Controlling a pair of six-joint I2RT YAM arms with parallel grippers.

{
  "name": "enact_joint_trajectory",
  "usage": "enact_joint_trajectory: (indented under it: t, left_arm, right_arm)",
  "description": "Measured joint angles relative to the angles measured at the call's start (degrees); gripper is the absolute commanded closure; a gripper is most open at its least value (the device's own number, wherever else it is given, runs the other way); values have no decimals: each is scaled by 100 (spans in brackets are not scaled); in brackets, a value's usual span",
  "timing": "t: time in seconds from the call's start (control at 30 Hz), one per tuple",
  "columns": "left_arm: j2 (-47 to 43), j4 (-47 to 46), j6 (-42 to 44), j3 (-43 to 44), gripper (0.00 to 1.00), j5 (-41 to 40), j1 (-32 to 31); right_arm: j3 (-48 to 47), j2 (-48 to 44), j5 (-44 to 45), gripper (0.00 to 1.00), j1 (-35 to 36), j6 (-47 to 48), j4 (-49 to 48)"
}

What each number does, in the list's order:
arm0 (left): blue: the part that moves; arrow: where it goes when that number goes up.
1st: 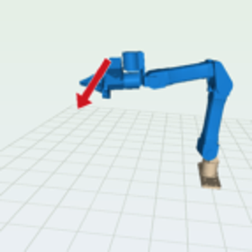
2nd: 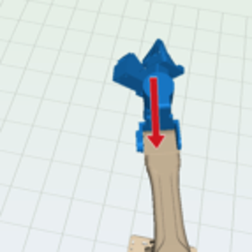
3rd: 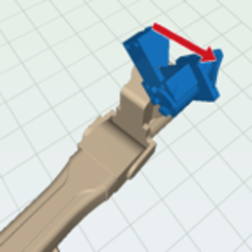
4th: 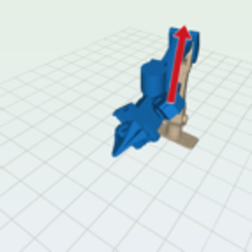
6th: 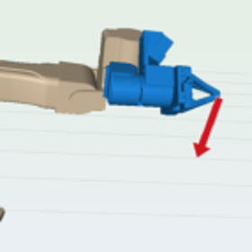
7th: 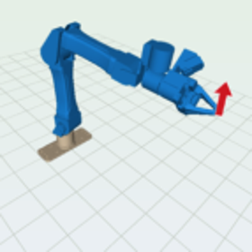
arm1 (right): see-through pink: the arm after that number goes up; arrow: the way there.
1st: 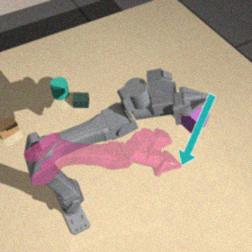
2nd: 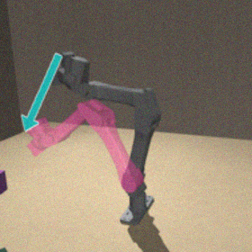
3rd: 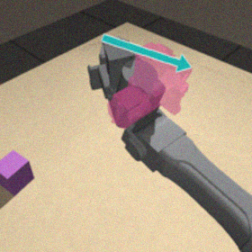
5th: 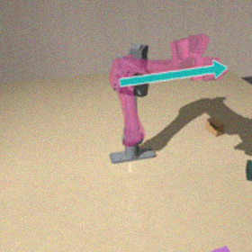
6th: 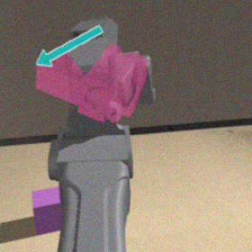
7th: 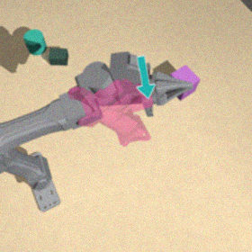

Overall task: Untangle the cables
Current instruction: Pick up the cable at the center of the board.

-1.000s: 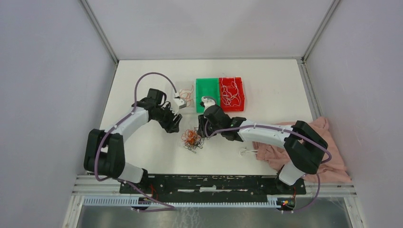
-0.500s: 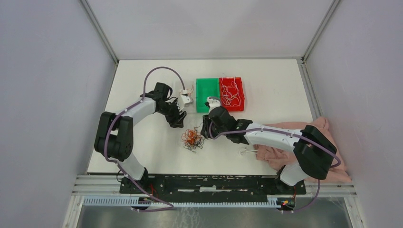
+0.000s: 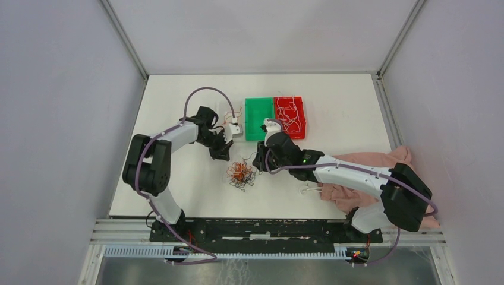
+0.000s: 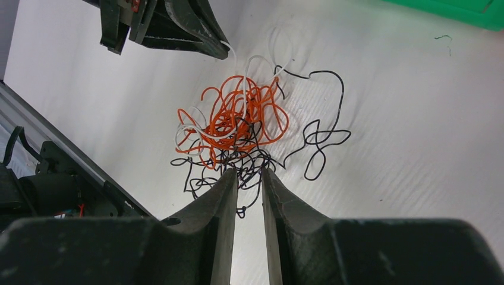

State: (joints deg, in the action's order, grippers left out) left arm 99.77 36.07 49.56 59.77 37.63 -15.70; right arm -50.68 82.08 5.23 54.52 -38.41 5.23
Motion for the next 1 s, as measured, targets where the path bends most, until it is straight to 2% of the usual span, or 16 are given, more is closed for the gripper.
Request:
enact_joint_trajectory:
  t: [0.13,0.27,0.43,0.57,0.77,1.0]
  left_arm:
    - [-118,55,-24,48,97,-11,-52]
    - [-796,216,-118,87,97,-208,-57]
    - [-1731,820,-219,723,97,-339,-57]
    - [-2127,1416,-404,1434,97,-293,-63]
    - [-2312,2173,-872,2251,97,-120,-157]
    - [-2529,2675,-1292,3331,97,17,-382]
  right_arm:
    - [31,-129,33,72,0,-33,0]
    - [31,-243,114,68,0,-31,-7]
    - [31,-297,136,39,0,44,-90]
    - [-57,-313,90,27,0,225,-251]
    - [-476,-317,-184,24,4,614,-748]
    - [-874,-306,-304,25,42,933,-1093]
